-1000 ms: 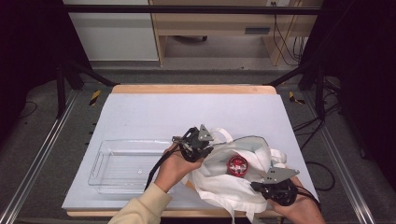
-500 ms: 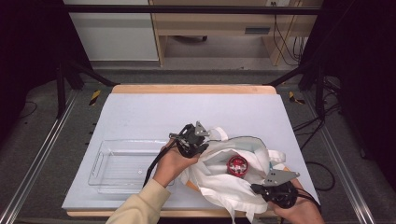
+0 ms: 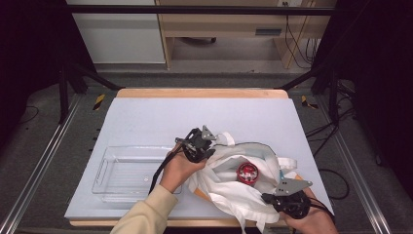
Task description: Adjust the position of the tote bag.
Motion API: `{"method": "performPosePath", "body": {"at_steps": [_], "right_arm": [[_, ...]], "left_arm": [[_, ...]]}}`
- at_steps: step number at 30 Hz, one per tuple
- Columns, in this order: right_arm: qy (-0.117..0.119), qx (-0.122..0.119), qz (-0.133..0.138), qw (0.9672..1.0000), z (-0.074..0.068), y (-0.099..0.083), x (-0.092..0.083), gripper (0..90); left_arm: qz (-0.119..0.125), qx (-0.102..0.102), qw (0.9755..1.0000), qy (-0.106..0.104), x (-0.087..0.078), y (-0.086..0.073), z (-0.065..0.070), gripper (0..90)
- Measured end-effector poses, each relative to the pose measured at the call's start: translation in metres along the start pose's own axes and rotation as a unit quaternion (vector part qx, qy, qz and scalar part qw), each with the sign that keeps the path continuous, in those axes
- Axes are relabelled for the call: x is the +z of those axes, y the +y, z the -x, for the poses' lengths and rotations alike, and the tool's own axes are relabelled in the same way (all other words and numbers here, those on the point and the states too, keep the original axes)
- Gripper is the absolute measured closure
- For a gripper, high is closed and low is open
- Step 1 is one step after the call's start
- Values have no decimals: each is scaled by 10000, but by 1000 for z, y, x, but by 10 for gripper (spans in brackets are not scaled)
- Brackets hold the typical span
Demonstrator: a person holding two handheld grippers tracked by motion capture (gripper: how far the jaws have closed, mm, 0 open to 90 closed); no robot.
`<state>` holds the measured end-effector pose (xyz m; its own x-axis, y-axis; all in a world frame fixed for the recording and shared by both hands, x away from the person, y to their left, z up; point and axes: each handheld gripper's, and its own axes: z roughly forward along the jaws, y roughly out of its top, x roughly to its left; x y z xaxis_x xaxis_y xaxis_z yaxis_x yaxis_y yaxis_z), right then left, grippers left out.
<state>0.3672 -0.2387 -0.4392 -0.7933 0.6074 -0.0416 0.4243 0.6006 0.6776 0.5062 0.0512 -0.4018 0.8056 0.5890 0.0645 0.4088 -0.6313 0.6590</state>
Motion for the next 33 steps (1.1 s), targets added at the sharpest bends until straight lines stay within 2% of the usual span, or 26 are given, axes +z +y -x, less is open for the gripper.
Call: {"method": "performPosePath", "body": {"at_steps": [13, 26, 33], "right_arm": [[9, -28, -39, 10000, -2, -3, 1, 900], [31, 50, -59, 10000, 0, -4, 4, 899], [49, 140, 41, 9999, 2, -3, 2, 890]], "left_arm": [[-86, -102, 9999, 70, 6, -2, -5, 868], [-256, -26, 9997, 25, 9, -3, -5, 869], [-273, 16, 9996, 31, 9, -3, -2, 869]]}}
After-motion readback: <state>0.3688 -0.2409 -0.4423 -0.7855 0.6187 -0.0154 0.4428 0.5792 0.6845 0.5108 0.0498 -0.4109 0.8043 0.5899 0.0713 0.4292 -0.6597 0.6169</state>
